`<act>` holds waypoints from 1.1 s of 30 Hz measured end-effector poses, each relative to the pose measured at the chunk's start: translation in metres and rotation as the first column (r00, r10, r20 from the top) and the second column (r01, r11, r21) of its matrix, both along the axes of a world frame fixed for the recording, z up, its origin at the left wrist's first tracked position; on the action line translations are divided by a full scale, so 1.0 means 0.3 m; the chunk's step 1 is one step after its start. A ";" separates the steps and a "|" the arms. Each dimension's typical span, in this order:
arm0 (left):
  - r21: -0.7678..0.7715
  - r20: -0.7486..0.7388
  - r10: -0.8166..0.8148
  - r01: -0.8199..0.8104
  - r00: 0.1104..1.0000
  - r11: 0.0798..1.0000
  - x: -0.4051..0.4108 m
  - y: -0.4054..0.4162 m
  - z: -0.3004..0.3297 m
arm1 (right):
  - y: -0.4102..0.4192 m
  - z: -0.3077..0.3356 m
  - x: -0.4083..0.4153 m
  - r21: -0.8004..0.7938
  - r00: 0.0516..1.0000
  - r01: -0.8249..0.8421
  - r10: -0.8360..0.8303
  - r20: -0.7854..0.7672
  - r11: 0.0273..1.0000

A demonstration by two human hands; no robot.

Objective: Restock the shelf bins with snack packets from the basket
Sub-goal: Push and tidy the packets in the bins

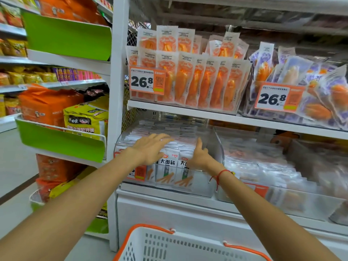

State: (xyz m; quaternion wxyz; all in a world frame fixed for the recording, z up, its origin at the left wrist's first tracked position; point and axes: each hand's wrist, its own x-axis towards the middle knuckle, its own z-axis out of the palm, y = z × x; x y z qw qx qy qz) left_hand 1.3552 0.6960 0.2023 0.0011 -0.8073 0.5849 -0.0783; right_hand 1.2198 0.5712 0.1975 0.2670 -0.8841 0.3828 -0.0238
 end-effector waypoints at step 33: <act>-0.187 -0.266 0.017 -0.068 0.964 0.980 0.057 0.080 0.023 | -0.082 0.008 -0.023 -0.209 0.920 -0.231 0.283 0.270 0.950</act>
